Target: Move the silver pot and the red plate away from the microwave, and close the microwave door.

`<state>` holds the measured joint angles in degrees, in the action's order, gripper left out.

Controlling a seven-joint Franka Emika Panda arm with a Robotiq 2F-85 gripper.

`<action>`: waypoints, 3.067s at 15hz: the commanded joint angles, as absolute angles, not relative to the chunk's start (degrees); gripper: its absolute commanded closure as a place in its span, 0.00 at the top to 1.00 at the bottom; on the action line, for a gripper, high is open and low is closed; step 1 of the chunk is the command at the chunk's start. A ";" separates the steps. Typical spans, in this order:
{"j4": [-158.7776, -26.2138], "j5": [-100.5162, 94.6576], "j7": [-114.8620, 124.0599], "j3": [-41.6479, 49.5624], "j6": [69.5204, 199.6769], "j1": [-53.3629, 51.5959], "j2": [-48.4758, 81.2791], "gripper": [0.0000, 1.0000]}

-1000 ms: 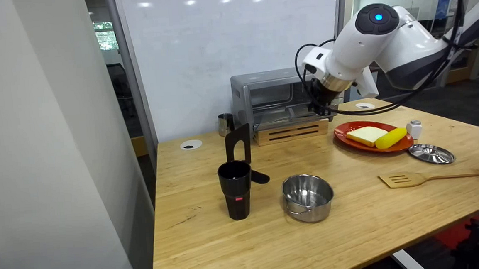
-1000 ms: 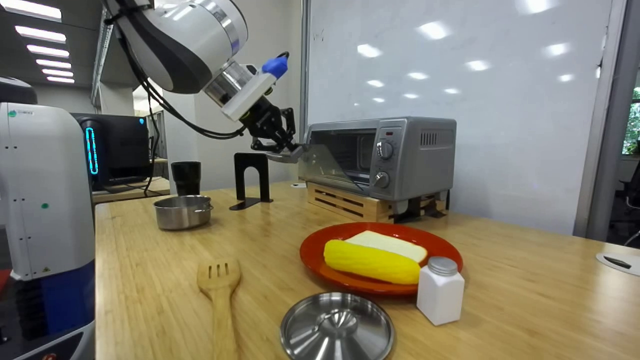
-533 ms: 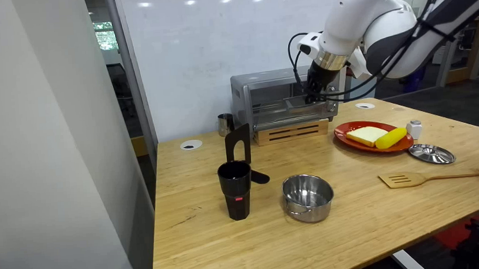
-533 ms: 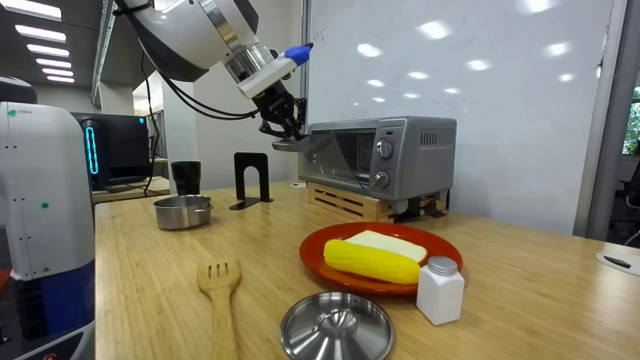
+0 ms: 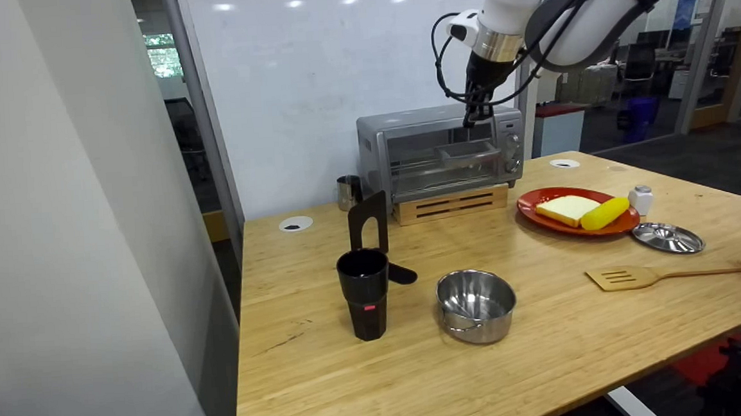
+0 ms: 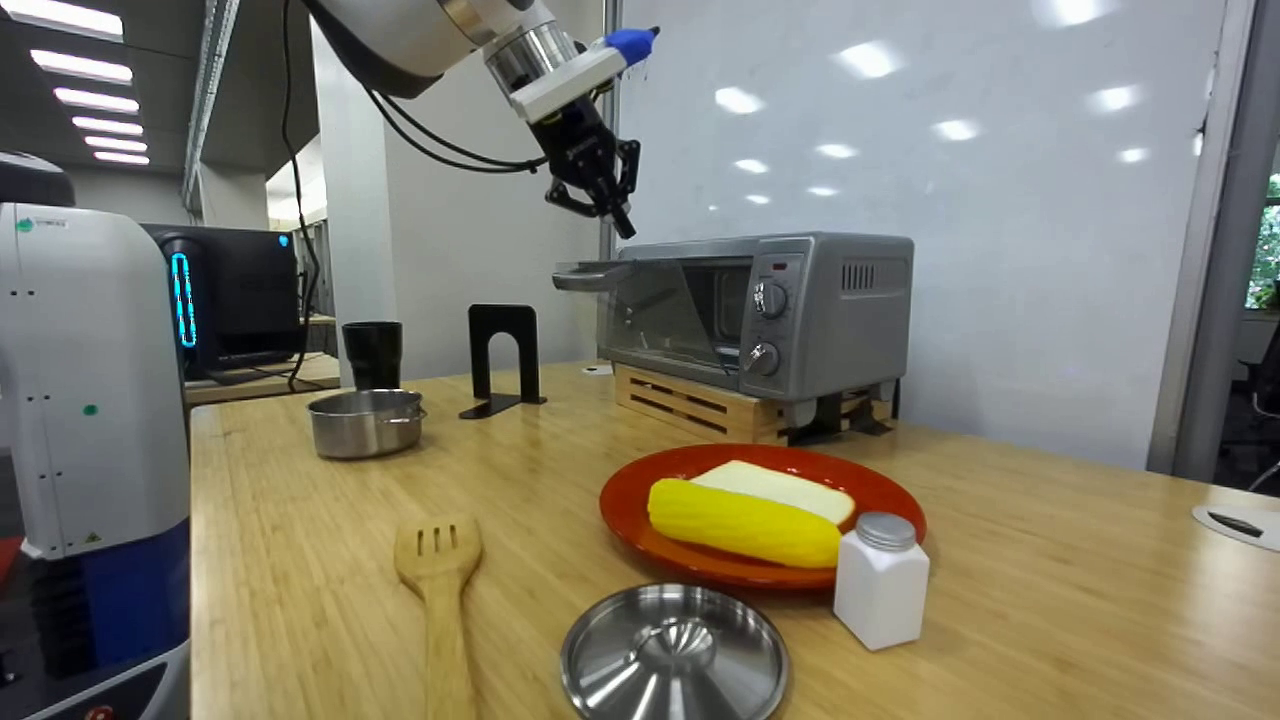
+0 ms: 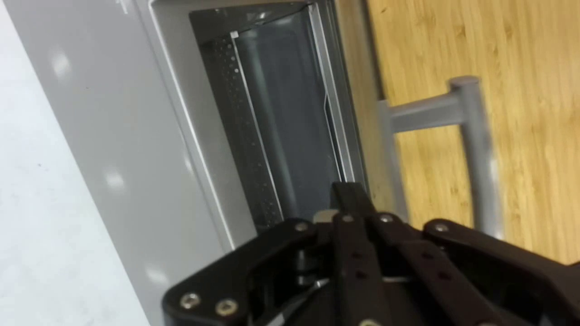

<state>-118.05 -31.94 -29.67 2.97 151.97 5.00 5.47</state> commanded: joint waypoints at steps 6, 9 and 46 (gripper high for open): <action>-118.79 -15.62 -44.31 1.52 146.21 4.80 4.68 0.00; -119.85 -9.53 -49.03 -0.43 142.42 3.41 4.43 0.00; -132.09 -94.45 22.39 -0.21 146.48 -0.52 16.75 0.00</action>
<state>-133.05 -90.00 17.70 -0.23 145.65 -1.57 15.63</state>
